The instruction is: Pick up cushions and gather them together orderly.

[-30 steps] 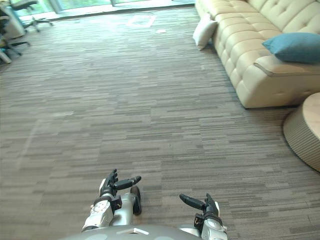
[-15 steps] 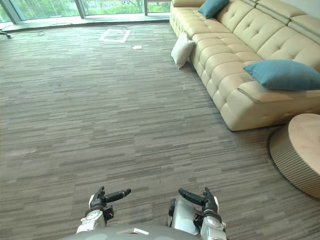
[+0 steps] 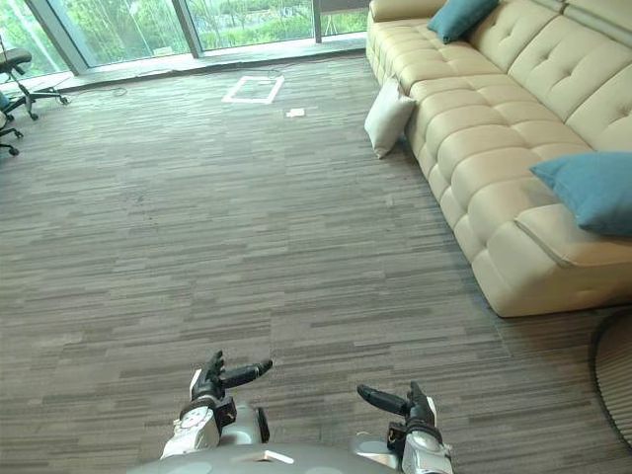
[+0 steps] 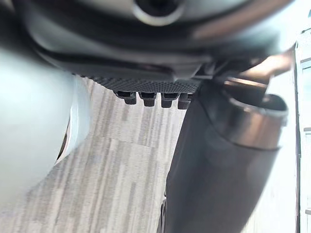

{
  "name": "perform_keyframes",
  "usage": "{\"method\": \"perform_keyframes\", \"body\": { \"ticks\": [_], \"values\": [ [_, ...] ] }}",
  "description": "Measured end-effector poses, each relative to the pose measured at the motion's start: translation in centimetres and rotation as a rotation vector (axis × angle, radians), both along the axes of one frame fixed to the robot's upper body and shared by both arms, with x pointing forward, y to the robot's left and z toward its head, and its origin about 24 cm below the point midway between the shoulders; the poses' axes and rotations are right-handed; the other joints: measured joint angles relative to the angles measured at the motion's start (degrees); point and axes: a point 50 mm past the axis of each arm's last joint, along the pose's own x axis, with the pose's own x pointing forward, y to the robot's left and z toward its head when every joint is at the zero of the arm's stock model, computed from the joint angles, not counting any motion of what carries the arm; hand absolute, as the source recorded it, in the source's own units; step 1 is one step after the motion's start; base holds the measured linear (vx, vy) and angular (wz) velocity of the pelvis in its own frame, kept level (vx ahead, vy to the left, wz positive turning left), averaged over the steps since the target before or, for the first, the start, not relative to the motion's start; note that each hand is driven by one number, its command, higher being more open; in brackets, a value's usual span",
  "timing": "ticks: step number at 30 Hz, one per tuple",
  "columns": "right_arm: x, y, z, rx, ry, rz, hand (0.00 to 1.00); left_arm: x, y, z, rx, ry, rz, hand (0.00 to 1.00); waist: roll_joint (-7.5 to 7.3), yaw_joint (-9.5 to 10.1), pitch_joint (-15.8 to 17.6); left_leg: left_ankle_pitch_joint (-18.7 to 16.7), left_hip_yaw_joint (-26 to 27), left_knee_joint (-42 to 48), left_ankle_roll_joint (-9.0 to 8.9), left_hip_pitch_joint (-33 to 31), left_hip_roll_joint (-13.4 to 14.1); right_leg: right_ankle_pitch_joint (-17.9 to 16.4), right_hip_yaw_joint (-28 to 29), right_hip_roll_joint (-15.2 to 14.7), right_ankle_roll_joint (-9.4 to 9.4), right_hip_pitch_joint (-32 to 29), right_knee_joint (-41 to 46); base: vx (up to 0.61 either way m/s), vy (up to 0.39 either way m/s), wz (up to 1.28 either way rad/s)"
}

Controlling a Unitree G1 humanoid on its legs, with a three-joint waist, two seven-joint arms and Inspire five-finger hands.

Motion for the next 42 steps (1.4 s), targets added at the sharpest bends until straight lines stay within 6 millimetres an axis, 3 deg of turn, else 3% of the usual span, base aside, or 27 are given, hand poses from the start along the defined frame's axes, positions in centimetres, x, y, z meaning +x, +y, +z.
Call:
{"method": "perform_keyframes", "body": {
  "ticks": [1, 3, 4, 6, 8, 9, 10, 12, 13, 15, 17, 19, 20, 21, 23, 25, 27, 28, 31, 33, 34, 35, 36, 38, 39, 40, 42],
  "values": [
    [-0.2, 0.0, -0.1, -0.001, 0.005, -0.002, 1.0, -0.1, 0.3, 0.0, 0.002, 0.0, 0.021, 1.0, -0.02, 0.37, 0.0, 3.8, 0.5, -7.3, 0.95, -0.9, -1.9, -0.9, 1.4, -0.5, 1.93, 1.5, -0.7, 0.51, 0.182, -0.55],
    [-0.6, 0.3, -0.3, 0.007, 0.023, -0.004, 1.0, -0.5, 1.1, -0.1, 0.018, 0.016, 0.039, 1.0, -0.78, 1.74, -0.4, 12.6, -0.2, -8.3, 3.43, -0.5, -3.1, -1.7, 5.1, -1.6, 3.43, 3.4, -0.7, 0.58, 0.227, -0.69],
    [-0.8, 1.2, -0.5, 0.03, 0.031, -0.012, 1.0, -0.8, 2.1, -0.2, 0.039, 0.034, 0.046, 1.0, -2.84, 0.96, -1.7, 9.9, 0.4, -7.4, 4.56, -0.3, -4.5, -0.7, 7.0, -3.9, 4.58, 3.0, 0.1, 0.62, 0.238, -0.32],
    [-1.1, 1.5, -0.6, 0.045, 0.036, -0.045, 1.0, -1.0, 2.8, -0.2, 0.052, 0.042, 0.063, 1.0, -4.77, 1.25, -1.9, 6.1, 1.1, -3.4, 5.59, -0.1, -5.9, 2.3, 9.7, -6.1, 7.32, 2.0, 5.2, 0.67, 0.296, 0.08],
    [-1.3, 1.6, -0.7, 0.052, 0.041, -0.062, 1.0, -1.7, 3.3, -0.5, 0.065, 0.077, 0.065, 1.0, -5.49, 1.25, -2.0, 2.7, 1.3, -2.2, 5.75, 3.0, -7.5, 5.5, 10.6, -7.5, 7.66, -0.5, 15.6, 0.63, 0.289, 0.15],
    [-1.1, 1.6, -0.6, 0.051, 0.035, -0.06, 1.0, -2.2, 3.4, -0.8, 0.063, 0.111, 0.067, 1.0, -5.3, 1.0, -2.1, 0.3, 0.9, -3.0, 5.55, 5.9, -8.3, 12.2, 11.6, -8.2, 8.05, -4.8, 27.1, 0.64, 0.291, 0.18],
    [-0.9, 1.3, -0.5, 0.043, 0.023, -0.046, 1.0, -2.5, 3.3, -1.0, 0.06, 0.127, 0.065, 1.0, -4.66, 0.83, -1.7, -1.8, 0.2, -5.0, 4.88, 9.6, -9.1, 16.9, 12.0, -9.4, 10.52, -10.1, 39.0, 0.53, 0.229, 0.2],
    [-0.4, 0.6, -0.2, 0.026, -0.006, -0.033, 1.0, -3.0, 3.0, -1.4, 0.059, 0.159, 0.052, 1.0, -4.05, 0.46, -1.4, -3.7, -1.1, -9.3, 4.54, 17.5, -10.1, 11.2, 9.7, -11.0, 6.89, -19.0, 51.6, 0.46, 0.126, 0.22],
    [-0.3, 0.4, -0.1, 0.02, -0.014, -0.033, 1.0, -3.2, 2.9, -1.5, 0.056, 0.166, 0.045, 1.0, -3.67, 0.27, -1.4, -4.0, -1.6, -10.5, 4.6, 19.2, -10.1, 10.2, 8.7, -11.0, 6.49, -20.3, 51.9, 0.6, 0.054, 0.43],
    [0.5, -0.2, 0.4, -0.006, -0.054, -0.029, 1.0, -3.7, 2.3, -1.8, 0.051, 0.197, 0.002, 1.0, -2.34, -1.15, -0.9, -3.8, -3.6, -16.2, 3.97, 26.7, -8.7, 4.5, 2.0, -10.3, 3.61, -27.6, 45.0, 0.48, -0.022, 0.56],
    [0.8, -0.3, 0.6, -0.011, -0.075, -0.03, 1.0, -3.9, 2.2, -1.9, 0.051, 0.208, -0.007, 1.0, -2.22, -1.74, -0.9, -4.1, -3.6, -19.0, 3.59, 30.3, -7.6, 4.3, 1.0, -8.6, 3.07, -31.7, 34.9, 0.44, -0.133, 0.48],
    [1.4, -0.3, 0.8, -0.012, -0.093, -0.025, 1.0, -4.0, 2.2, -2.0, 0.049, 0.209, -0.009, 1.0, -2.34, -1.98, -0.9, -6.2, -4.1, -21.2, 0.54, 33.3, -6.6, 7.1, 2.2, -5.9, 3.91, -34.8, 22.1, 0.64, -0.298, 0.42],
    [1.6, -0.2, 0.8, -0.003, -0.097, -0.032, 1.0, -4.3, 1.8, -2.2, 0.031, 0.223, -0.003, 1.0, -1.82, -2.15, -0.7, -7.4, -5.5, -21.3, -0.46, 35.9, -5.8, 12.0, 3.6, -4.2, -0.34, -34.3, 21.9, 0.46, -0.252, 0.17],
    [1.7, -0.6, 0.9, -0.018, -0.098, -0.022, 1.0, -4.3, 1.6, -2.2, 0.026, 0.226, -0.005, 1.0, -0.75, -1.73, -0.8, -7.1, -5.8, -21.1, -0.34, 36.2, -4.9, 10.9, 2.9, -3.8, -0.31, -34.2, 22.8, 0.63, -0.334, 0.2],
    [2.1, -0.9, 1.1, -0.04, -0.103, 0.007, 1.0, -4.0, 0.2, -2.3, -0.013, 0.208, -0.02, 1.0, 0.93, -2.05, -1.2, -4.2, -7.3, -15.4, -0.52, 34.7, -2.8, 4.5, 1.1, -3.4, -2.12, -32.9, 26.2, 0.74, -0.387, 0.22],
    [2.0, -0.9, 1.0, -0.043, -0.089, 0.012, 1.0, -3.8, 0.1, -2.2, -0.014, 0.204, -0.027, 1.0, 1.37, -2.51, -1.3, -2.7, -10.0, -6.5, -1.43, 31.7, -0.6, 2.2, -0.8, -2.8, -2.55, -29.5, 25.1, 0.66, -0.325, 0.41],
    [1.4, -0.9, 0.8, -0.042, -0.066, 0.019, 1.0, -3.4, 0.4, -1.9, -0.01, 0.178, -0.015, 1.0, 1.57, -2.28, -1.2, 0.9, -15.0, 12.4, -6.29, 24.2, 1.0, 0.9, -2.0, -1.4, -2.7, -24.0, 21.5, 0.37, -0.148, 0.31],
    [1.4, -0.9, 0.8, -0.042, -0.061, 0.025, 1.0, -3.5, 0.5, -1.8, -0.015, 0.166, 0.019, 1.0, 1.84, -2.05, -0.9, 0.8, -14.1, 25.3, -6.19, 19.0, 3.0, 0.9, -2.2, 0.3, -2.78, -19.8, 18.0, 0.32, -0.07, -0.03],
    [0.8, -0.4, 0.5, -0.029, -0.038, 0.031, 1.0, -3.6, 1.5, -1.6, 0.006, 0.154, 0.036, 1.0, 0.87, -1.73, -0.5, -1.3, -9.8, 33.1, -3.21, 10.4, 4.8, 0.6, -2.2, 1.6, -2.73, -12.2, 11.6, 0.37, -0.051, -0.07],
    [0.6, -0.1, 0.3, -0.014, -0.025, 0.027, 1.0, -3.0, 1.7, -1.2, 0.016, 0.118, 0.045, 1.0, 0.22, -1.27, -0.1, -3.7, -3.5, 21.2, -0.36, 4.4, 4.2, 0.9, -1.6, 1.1, -2.02, -6.5, 6.6, 0.36, 0.029, -0.21],
    [0.6, -0.1, 0.3, -0.014, -0.025, 0.027, 1.0, -3.0, 1.7, -1.2, 0.016, 0.118, 0.046, 1.0, 0.21, -1.24, -0.1, -3.7, -3.4, 20.8, -0.36, 4.4, 4.1, 0.9, -1.5, 1.0, -2.01, -6.4, 6.5, 0.37, 0.081, -0.39],
    [0.4, 0.1, 0.3, -0.01, -0.019, 0.024, 1.0, -2.7, 1.8, -1.0, 0.02, 0.099, 0.046, 1.0, -0.18, -0.46, 0.2, -3.6, -1.4, 10.9, -0.06, 3.1, 2.3, 0.7, -0.5, -0.1, -1.34, -3.6, 4.8, 0.42, 0.15, -0.47],
    [0.2, 0.3, 0.2, -0.008, -0.014, 0.019, 1.0, -2.5, 1.9, -0.8, 0.027, 0.083, 0.051, 1.0, -0.74, 0.0, 0.5, -1.6, -1.5, 1.7, 0.16, 1.6, 0.0, 0.0, 0.7, -1.4, -0.2, -1.4, 3.5, 0.5, 0.191, -0.54],
    [0.1, 0.3, 0.1, -0.01, -0.01, 0.017, 1.0, -2.5, 1.9, -0.8, 0.028, 0.079, 0.055, 1.0, -0.75, 0.22, 0.5, 0.3, -1.7, -2.8, 0.14, 0.8, -0.8, -0.5, 1.5, -1.9, 0.64, -0.5, 2.6, 0.4, 0.192, -0.41],
    [0.0, 0.2, 0.1, -0.015, -0.005, 0.018, 1.0, -2.6, 2.0, -0.8, 0.026, 0.079, 0.071, 1.0, -0.49, 0.5, 0.4, 3.8, -1.9, -8.0, 0.64, 0.2, -1.4, -1.9, 3.3, -2.3, 2.77, 1.4, 1.2, 0.51, 0.288, -0.68],
    [-0.4, 0.5, -0.1, -0.008, 0.008, 0.017, 1.0, -2.6, 2.2, -0.8, 0.018, 0.077, 0.096, 1.0, -1.35, 1.22, -0.1, 7.6, -2.0, -6.0, 2.23, 0.1, -2.1, -3.0, 4.9, -3.5, 3.76, 2.4, 0.7, 0.55, 0.305, -0.8],
    [-0.8, 1.3, -0.3, 0.015, 0.023, 0.006, 1.0, -2.8, 3.2, -0.7, 0.047, 0.085, 0.093, 1.0, -4.02, 0.91, -2.0, 5.6, -0.6, -2.2, 4.58, -0.2, -4.5, -2.7, 7.3, -7.2, 4.65, 1.1, 5.1, 0.58, 0.312, -0.46]
  ]
}}
